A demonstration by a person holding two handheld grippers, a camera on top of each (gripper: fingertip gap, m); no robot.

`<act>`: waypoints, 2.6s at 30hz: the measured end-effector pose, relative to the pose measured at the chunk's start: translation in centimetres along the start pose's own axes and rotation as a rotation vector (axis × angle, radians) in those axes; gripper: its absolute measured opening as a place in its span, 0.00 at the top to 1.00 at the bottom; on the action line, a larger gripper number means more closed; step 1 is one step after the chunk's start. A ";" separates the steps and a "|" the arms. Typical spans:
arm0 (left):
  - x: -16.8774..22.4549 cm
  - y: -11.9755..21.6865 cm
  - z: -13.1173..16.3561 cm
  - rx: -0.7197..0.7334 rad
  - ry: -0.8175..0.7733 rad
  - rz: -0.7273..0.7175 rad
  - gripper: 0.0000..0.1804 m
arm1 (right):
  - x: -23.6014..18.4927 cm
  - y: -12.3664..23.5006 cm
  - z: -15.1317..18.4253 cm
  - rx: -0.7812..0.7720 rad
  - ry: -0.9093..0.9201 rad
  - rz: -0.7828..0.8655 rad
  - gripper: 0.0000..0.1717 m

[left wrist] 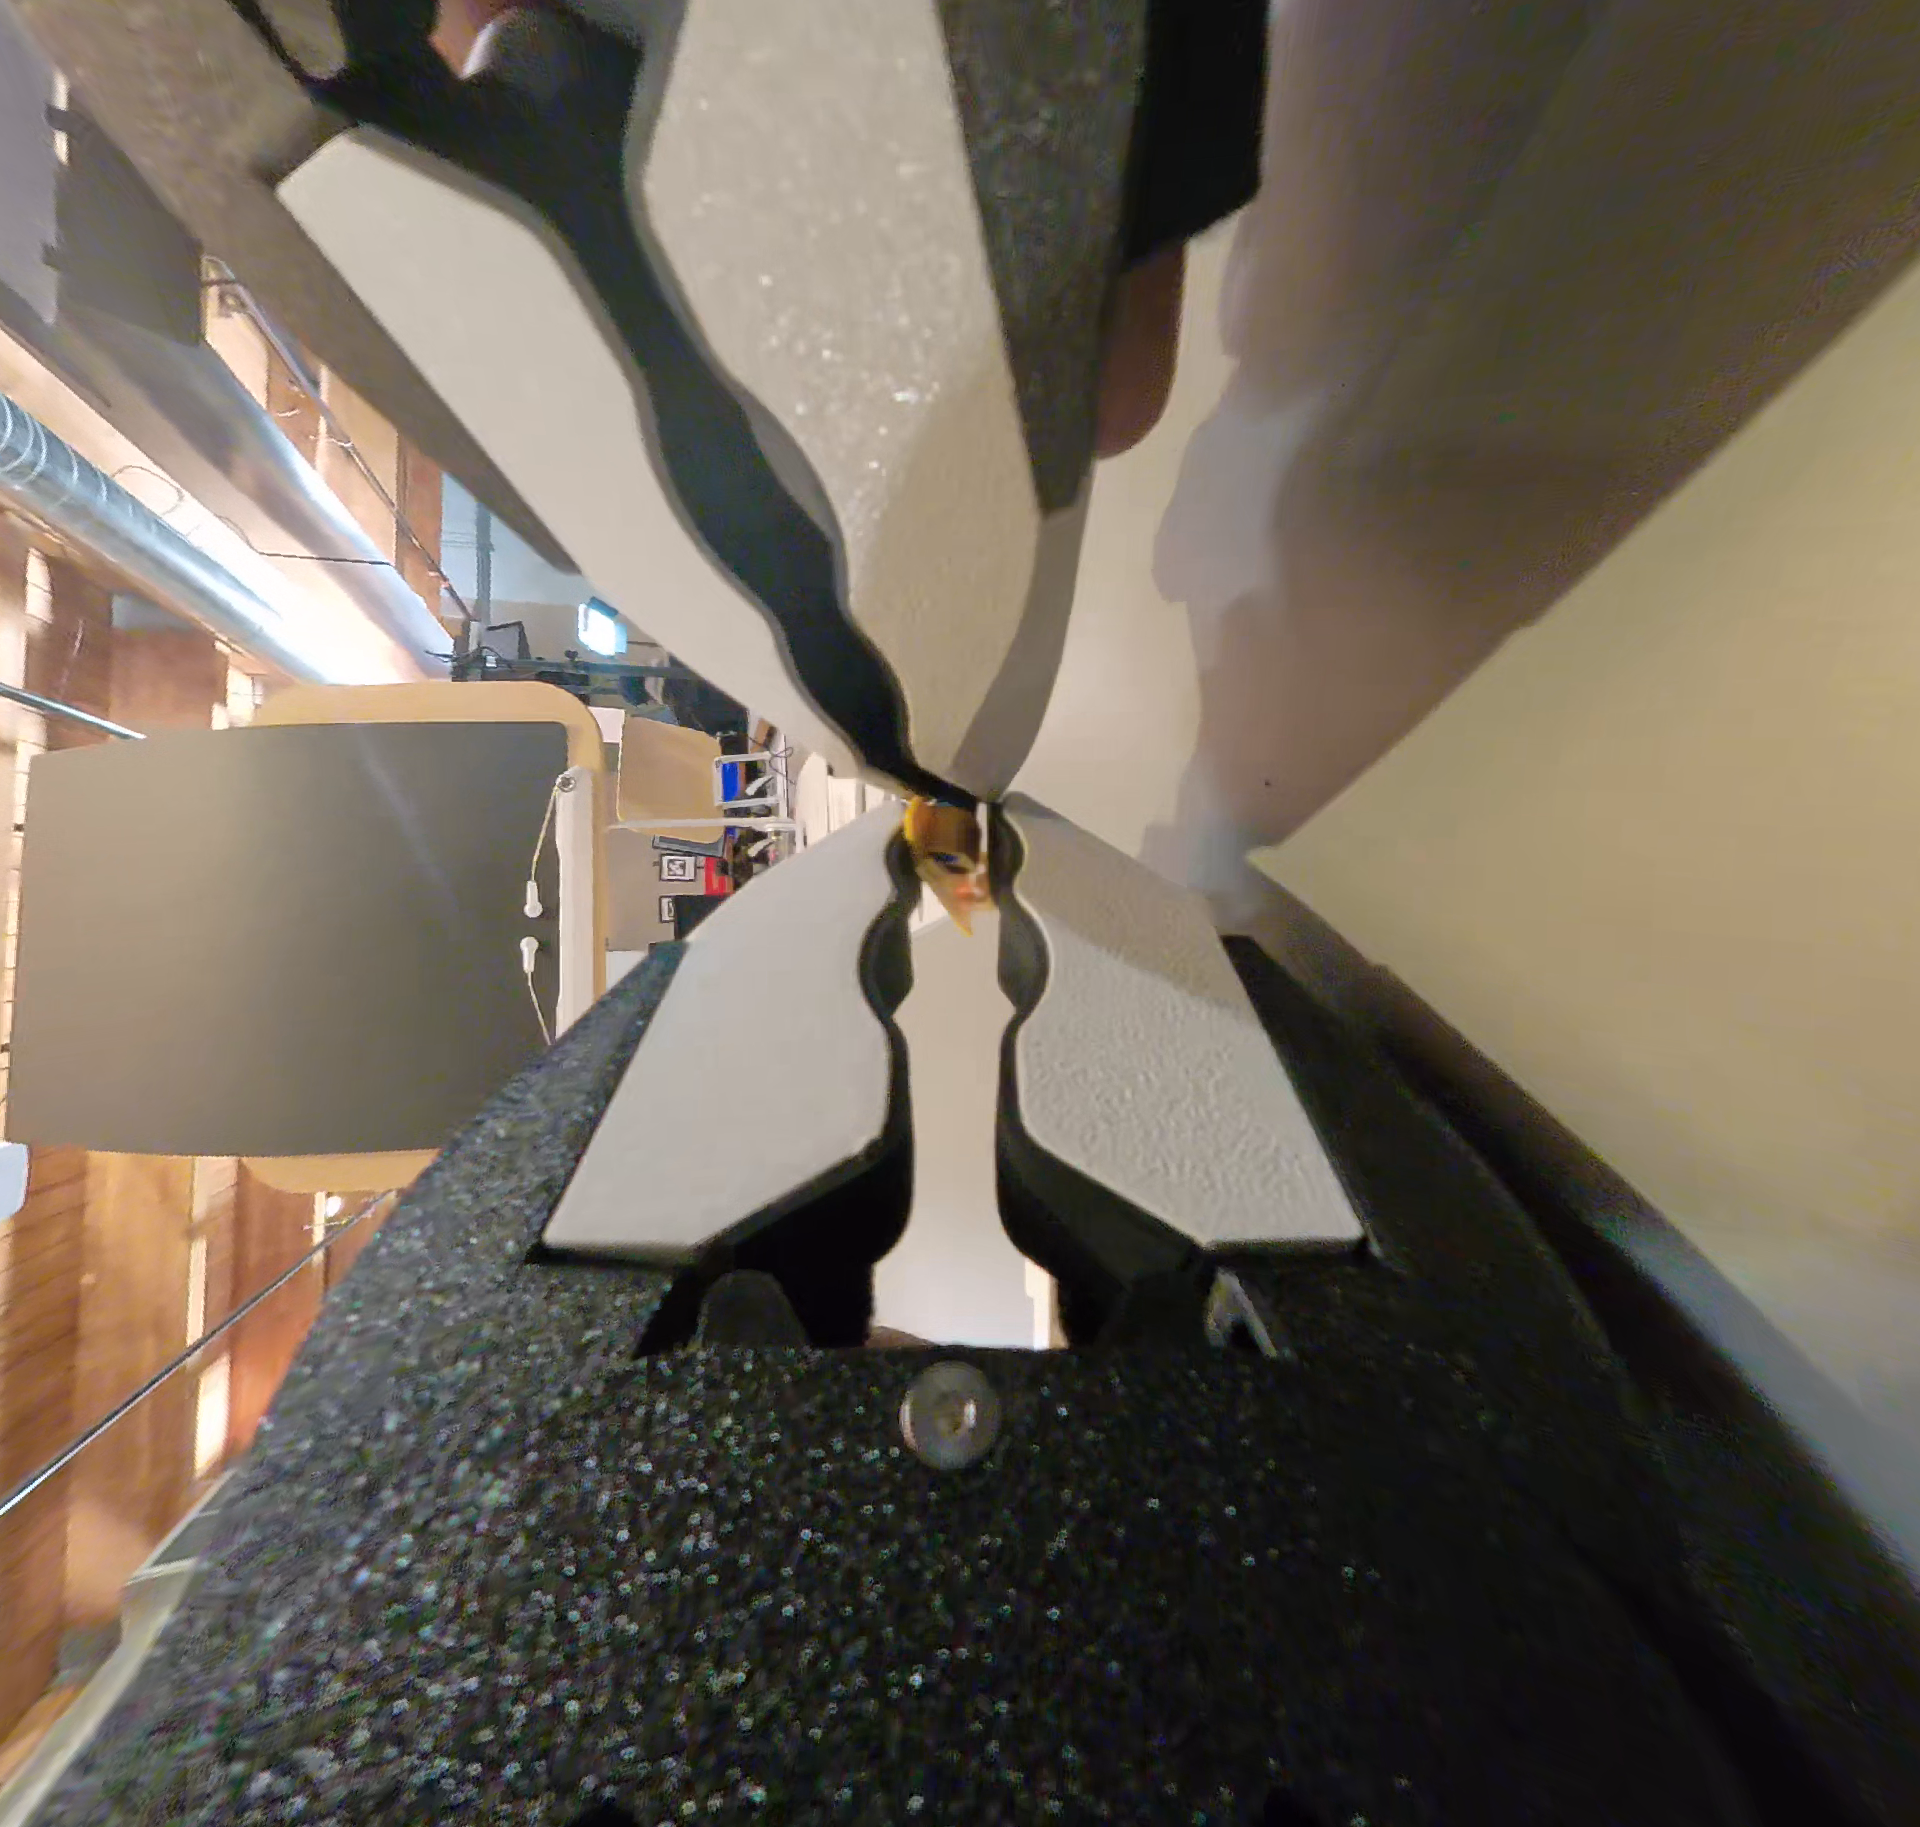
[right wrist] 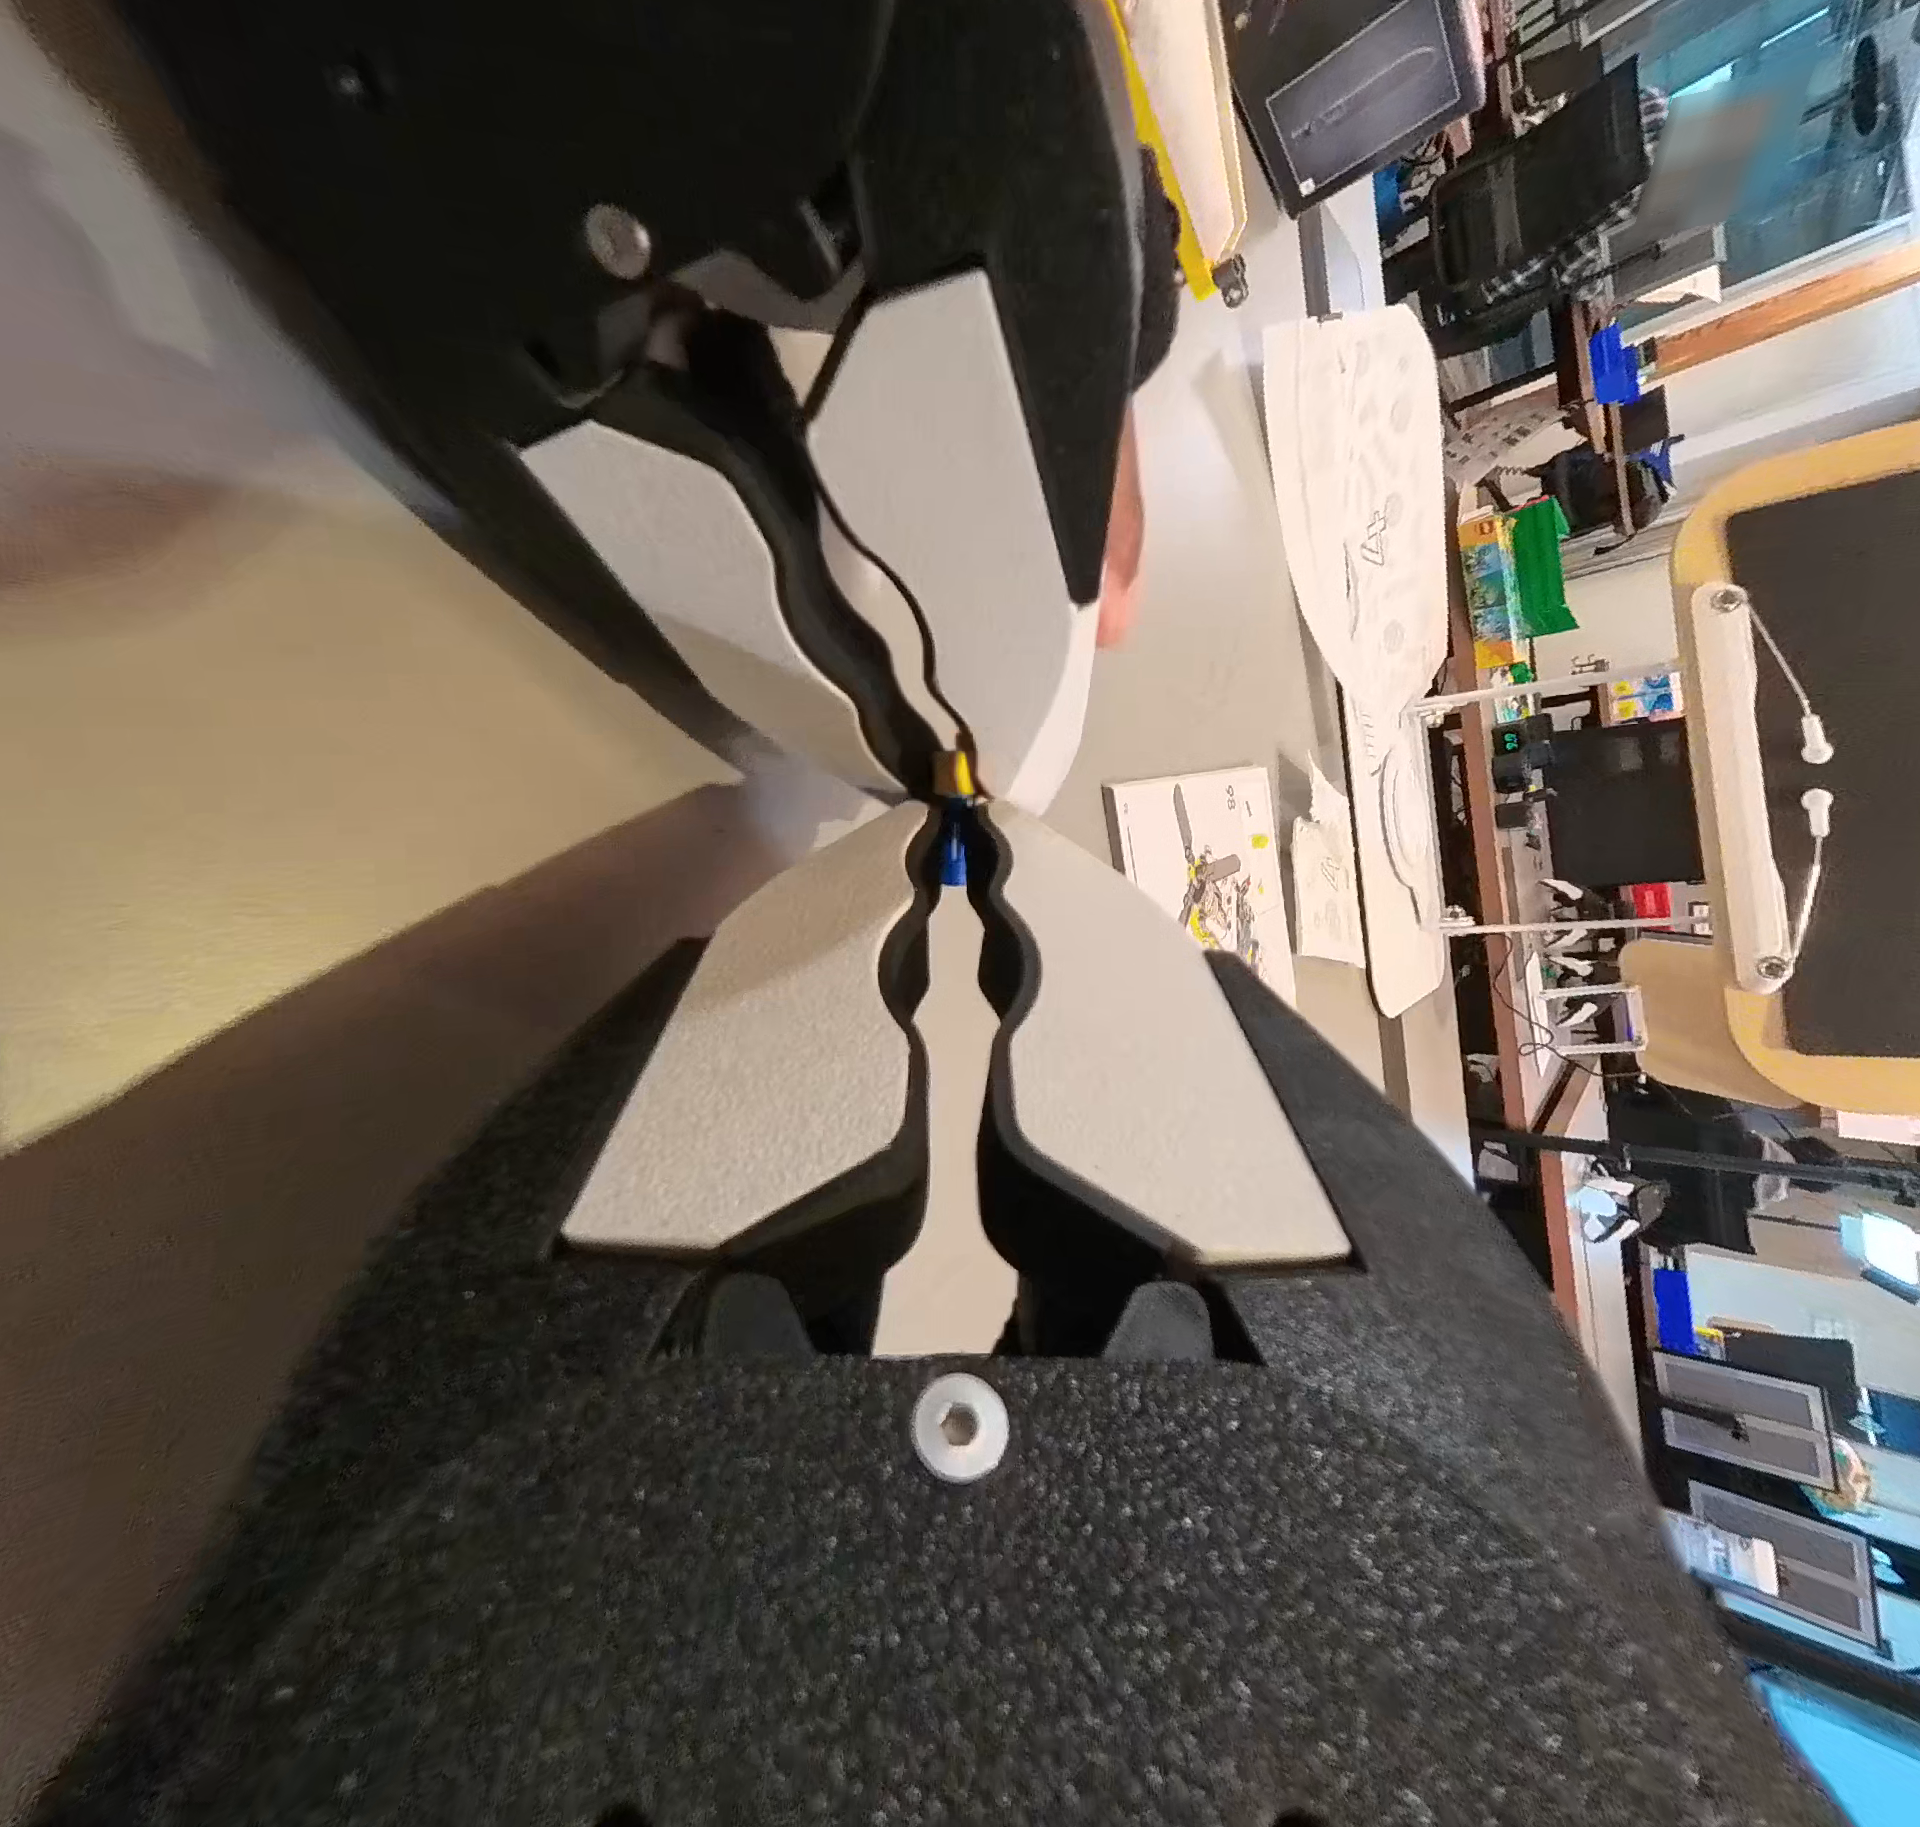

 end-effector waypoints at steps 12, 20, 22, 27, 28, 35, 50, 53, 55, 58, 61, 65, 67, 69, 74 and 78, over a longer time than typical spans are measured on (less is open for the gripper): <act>-0.6 1.3 0.0 0.087 0.040 -0.030 0.95 | -0.2 1.1 -0.4 0.072 0.130 0.090 0.97; -1.2 2.0 2.3 0.101 0.098 -0.052 0.95 | 0.0 1.7 3.7 -0.052 0.126 0.151 0.98; -1.4 1.8 3.0 0.081 0.119 -0.046 0.95 | 0.1 2.0 4.8 -0.067 0.126 0.166 0.98; -1.6 1.2 2.6 0.099 0.195 0.007 0.95 | 0.1 2.1 3.6 -0.026 0.084 0.169 0.98; -1.6 1.2 2.7 0.095 0.214 0.020 0.95 | 0.2 2.3 3.6 -0.033 0.060 0.181 0.98; -2.0 1.6 2.5 0.135 0.360 0.091 0.95 | 3.6 9.9 4.9 -0.297 -0.087 0.475 0.98; -2.5 2.5 1.9 0.225 0.621 0.257 0.95 | 1.5 22.2 15.2 -0.785 -0.348 0.316 0.89; -2.6 2.6 1.9 0.255 0.660 0.296 0.95 | 2.3 20.9 12.6 -0.707 -0.278 0.294 0.89; -2.7 2.7 1.9 0.291 0.703 0.336 0.95 | 2.8 19.2 10.1 -0.609 -0.223 0.260 0.89; -3.1 2.8 2.3 0.322 0.755 0.361 0.95 | 2.5 15.5 6.1 -0.414 -0.170 0.157 0.89; -3.2 2.8 2.6 0.333 0.764 0.364 0.95 | 1.4 10.9 2.9 -0.241 -0.099 0.048 0.89; -3.2 3.0 2.5 0.341 0.738 0.367 0.95 | 0.4 5.6 0.2 -0.093 -0.006 -0.030 0.89; -2.9 2.9 2.4 0.321 0.689 0.353 0.95 | 0.4 4.1 -0.7 -0.035 0.012 -0.044 0.89; -2.8 3.1 2.2 0.327 0.643 0.345 0.95 | 0.7 3.1 -1.1 0.021 -0.001 -0.061 0.89; -2.5 3.1 2.2 0.337 0.593 0.352 0.95 | 1.1 1.8 -1.1 0.130 -0.056 -0.133 0.90; -2.4 3.1 2.1 0.337 0.529 0.329 0.95 | 1.3 1.5 -0.8 0.197 -0.133 -0.198 0.91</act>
Point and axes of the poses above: each gripper's, where its closed fingertips meet, y back along the fingers, z out of its underside, x = y × z across the jaws, the point moved 9 cm from there along y, back along the fingers, and after that the axes turned 11 degrees about y, right-handed, at the moved point
